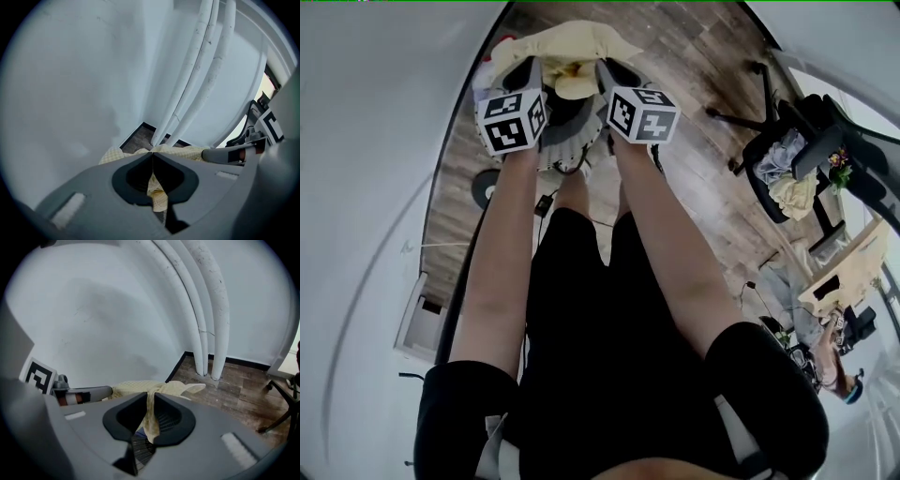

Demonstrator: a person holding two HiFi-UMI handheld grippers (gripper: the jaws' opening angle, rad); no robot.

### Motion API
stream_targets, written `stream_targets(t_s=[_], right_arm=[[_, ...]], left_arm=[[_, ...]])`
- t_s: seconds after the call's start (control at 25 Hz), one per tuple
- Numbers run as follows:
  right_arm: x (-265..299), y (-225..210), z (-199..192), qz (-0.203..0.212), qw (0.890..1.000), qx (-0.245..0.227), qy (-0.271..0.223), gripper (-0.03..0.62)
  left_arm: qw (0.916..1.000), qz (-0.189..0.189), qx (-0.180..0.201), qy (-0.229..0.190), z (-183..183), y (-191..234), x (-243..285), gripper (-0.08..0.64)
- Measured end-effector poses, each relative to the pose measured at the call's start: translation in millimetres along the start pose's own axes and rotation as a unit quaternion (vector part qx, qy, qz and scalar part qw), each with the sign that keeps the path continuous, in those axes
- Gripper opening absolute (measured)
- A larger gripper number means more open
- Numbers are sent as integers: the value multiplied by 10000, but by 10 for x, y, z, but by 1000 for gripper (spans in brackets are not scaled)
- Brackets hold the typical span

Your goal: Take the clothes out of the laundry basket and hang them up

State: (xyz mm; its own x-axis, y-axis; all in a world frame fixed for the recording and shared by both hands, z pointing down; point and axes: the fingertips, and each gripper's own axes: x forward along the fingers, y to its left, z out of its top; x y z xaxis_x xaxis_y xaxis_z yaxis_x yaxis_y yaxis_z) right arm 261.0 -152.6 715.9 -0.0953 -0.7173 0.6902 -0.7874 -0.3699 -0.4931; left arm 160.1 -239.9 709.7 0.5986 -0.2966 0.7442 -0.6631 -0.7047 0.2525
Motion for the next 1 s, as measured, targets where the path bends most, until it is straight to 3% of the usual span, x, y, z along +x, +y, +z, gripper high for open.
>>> stream_targets(t_s=[0.28, 0.56, 0.72, 1.0], right_arm=[[-752, 713, 550, 445, 9962, -601, -455, 51], [-1481, 1488, 1005, 792, 9841, -1291, -930, 51], [-1877, 2045, 1226, 1186, 9695, -1708, -1299, 50], [-2606, 2933, 1437, 1836, 9332, -2568, -1719, 49]], left_arm=[[9964, -150, -94, -823, 575, -169, -982, 9], [9860, -236, -66, -1652, 1127, -284, -2019, 9], [9760, -220, 61, -2165, 1405, -316, -2665, 8], [9566, -90, 419, -2881, 1695, -431, -3766, 8]])
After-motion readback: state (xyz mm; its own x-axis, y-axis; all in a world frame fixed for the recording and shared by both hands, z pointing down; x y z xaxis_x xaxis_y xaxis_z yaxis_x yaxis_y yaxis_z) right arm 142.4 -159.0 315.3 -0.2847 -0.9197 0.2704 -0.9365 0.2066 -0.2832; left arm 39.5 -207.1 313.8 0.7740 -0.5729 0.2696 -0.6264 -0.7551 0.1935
